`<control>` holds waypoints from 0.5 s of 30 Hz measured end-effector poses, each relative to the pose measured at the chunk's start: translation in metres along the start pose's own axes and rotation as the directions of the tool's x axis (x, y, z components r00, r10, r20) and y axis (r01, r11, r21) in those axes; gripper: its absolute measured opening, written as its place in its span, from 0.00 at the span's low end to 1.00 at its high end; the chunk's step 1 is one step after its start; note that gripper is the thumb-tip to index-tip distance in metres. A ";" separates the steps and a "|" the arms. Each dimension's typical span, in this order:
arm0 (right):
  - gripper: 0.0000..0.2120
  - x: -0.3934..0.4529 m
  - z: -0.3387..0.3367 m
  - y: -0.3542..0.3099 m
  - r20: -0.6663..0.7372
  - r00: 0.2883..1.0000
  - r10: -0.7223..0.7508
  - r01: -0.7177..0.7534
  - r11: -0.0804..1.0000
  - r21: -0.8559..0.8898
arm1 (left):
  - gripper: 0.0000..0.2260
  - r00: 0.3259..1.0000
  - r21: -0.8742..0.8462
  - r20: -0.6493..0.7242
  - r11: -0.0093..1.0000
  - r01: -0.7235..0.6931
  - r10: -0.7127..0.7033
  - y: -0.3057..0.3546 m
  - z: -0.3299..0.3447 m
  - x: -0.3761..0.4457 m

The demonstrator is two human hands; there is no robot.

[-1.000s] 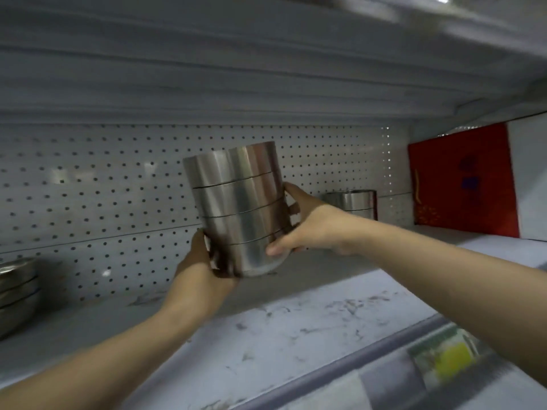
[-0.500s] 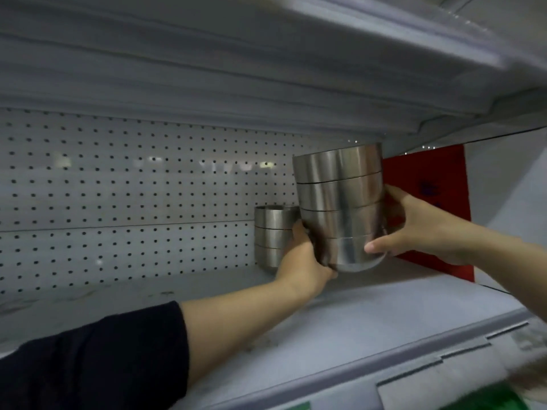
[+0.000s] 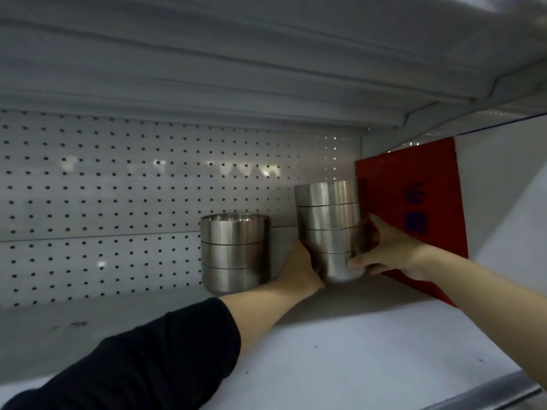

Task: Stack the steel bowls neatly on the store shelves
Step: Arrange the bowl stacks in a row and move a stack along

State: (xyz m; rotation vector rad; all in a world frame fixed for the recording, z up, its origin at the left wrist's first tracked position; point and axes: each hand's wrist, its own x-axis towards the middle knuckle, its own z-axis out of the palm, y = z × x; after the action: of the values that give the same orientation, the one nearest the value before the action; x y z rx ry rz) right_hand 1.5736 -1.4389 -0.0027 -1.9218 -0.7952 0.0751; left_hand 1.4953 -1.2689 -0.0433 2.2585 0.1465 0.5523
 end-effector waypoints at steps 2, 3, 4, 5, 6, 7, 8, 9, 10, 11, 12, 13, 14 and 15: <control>0.44 0.011 0.000 0.006 0.033 0.999 0.017 -0.017 1.000 0.018 | 0.44 1.000 0.020 0.005 0.999 0.028 -0.028 -0.003 0.001 0.010; 0.42 0.016 0.001 0.006 0.049 0.999 0.018 -0.019 0.999 0.028 | 0.44 0.999 0.028 0.007 0.999 0.042 -0.042 -0.004 0.001 0.014; 0.40 0.021 0.002 0.007 0.065 0.998 0.018 -0.020 0.999 0.040 | 0.44 0.999 0.030 0.004 0.998 0.054 -0.054 -0.006 0.001 0.018; 0.39 0.025 0.004 0.007 0.080 0.997 0.015 -0.019 0.999 0.050 | 0.43 0.998 0.027 0.000 0.997 0.066 -0.066 -0.008 0.000 0.022; 0.38 0.030 0.006 0.007 0.093 0.996 0.014 -0.019 0.998 0.055 | 0.43 0.997 0.023 -0.005 0.997 0.080 -0.080 -0.010 0.000 0.024; 0.39 0.034 0.008 0.008 0.101 0.995 0.015 -0.021 0.998 0.057 | 0.42 0.996 0.023 -0.010 0.996 0.091 -0.091 -0.013 -0.001 0.026; 0.41 0.038 0.012 0.009 0.102 0.995 0.020 -0.027 0.998 0.062 | 0.43 0.995 0.031 -0.013 0.994 0.102 -0.102 -0.016 -0.002 0.027; 0.44 0.041 0.016 0.009 0.098 0.995 0.031 -0.038 0.997 0.070 | 0.43 0.994 0.043 -0.013 0.993 0.113 -0.113 -0.019 -0.003 0.028; 0.46 0.043 0.020 0.010 0.095 0.995 0.042 -0.049 0.996 0.080 | 0.43 0.992 0.055 -0.010 0.991 0.125 -0.125 -0.022 -0.004 0.029; 0.46 0.045 0.024 0.011 0.091 0.995 0.044 -0.052 0.995 0.089 | 0.43 0.991 0.067 -0.009 0.989 0.135 -0.135 -0.025 -0.005 0.029; 0.45 0.047 0.027 0.013 0.090 0.995 0.040 -0.049 0.994 0.101 | 0.43 0.990 0.079 -0.010 0.987 0.143 -0.143 -0.028 -0.006 0.029; 0.43 0.048 0.030 0.015 0.092 0.995 0.033 -0.044 0.992 0.121 | 0.43 0.989 0.090 -0.012 0.984 0.151 -0.150 -0.030 -0.006 0.028; 0.43 0.049 0.033 0.017 0.096 0.995 0.022 -0.036 0.989 0.146 | 0.43 0.987 0.100 -0.016 0.982 0.160 -0.159 -0.031 -0.007 0.027; 0.44 0.049 0.036 0.018 0.098 0.995 0.008 -0.025 0.985 0.169 | 0.43 0.986 0.110 -0.023 0.980 0.166 -0.165 -0.032 -0.007 0.026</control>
State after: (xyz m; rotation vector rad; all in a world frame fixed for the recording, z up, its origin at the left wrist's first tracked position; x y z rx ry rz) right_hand 1.6076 -1.3884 -0.0214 -1.7737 -0.8115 0.2409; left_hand 1.5182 -1.2350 -0.0534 2.3242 0.3773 0.4805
